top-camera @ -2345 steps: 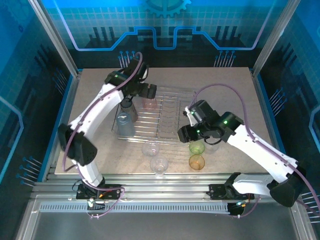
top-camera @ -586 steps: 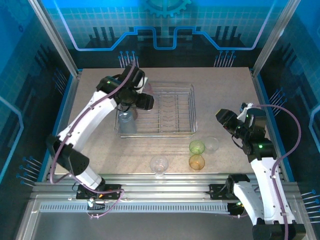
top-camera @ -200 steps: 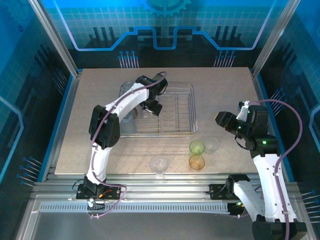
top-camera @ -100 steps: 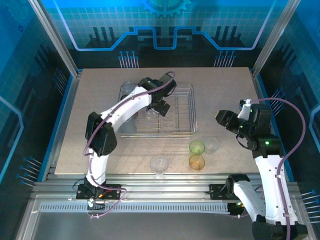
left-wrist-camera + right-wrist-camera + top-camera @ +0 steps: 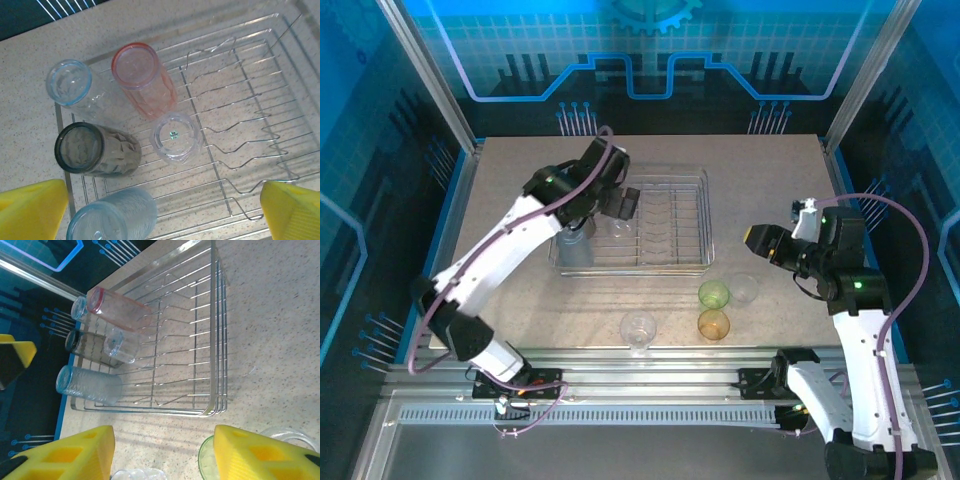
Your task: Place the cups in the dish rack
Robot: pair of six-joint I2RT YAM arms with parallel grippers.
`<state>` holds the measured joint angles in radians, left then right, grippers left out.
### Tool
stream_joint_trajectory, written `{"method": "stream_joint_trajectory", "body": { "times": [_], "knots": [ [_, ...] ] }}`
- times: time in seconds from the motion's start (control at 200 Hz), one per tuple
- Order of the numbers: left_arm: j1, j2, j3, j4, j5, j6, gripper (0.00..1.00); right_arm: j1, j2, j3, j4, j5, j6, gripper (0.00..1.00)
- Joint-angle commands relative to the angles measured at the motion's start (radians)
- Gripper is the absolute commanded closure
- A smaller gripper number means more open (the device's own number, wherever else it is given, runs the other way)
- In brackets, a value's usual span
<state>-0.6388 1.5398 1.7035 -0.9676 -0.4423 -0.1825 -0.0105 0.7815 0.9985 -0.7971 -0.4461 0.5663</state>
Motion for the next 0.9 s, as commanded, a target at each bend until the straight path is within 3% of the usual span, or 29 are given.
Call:
{"method": "stream_joint_trajectory", "body": {
  "times": [0.0,0.305,0.485,0.645,0.896],
  "knots": [
    [-0.001,-0.108,-0.094,0.123,0.059,-0.025,0.01,0.064,0.002,0.009,-0.038,-0.023,-0.014,0.44],
    [0.0,-0.297,-0.327,0.23,0.149,-0.118,0.01,0.514,0.05,-0.026,-0.014,0.222,0.097,0.44],
    [-0.001,-0.343,-0.415,0.222,0.165,-0.159,0.01,0.724,0.129,-0.049,0.021,0.335,0.141,0.45],
    [-0.001,-0.392,-0.473,0.242,0.18,-0.188,0.01,0.842,0.236,-0.033,0.019,0.408,0.135,0.44],
    [-0.001,-0.42,-0.521,0.242,0.188,-0.205,0.01,0.935,0.419,0.013,0.023,0.442,0.082,0.44]
  ]
}}
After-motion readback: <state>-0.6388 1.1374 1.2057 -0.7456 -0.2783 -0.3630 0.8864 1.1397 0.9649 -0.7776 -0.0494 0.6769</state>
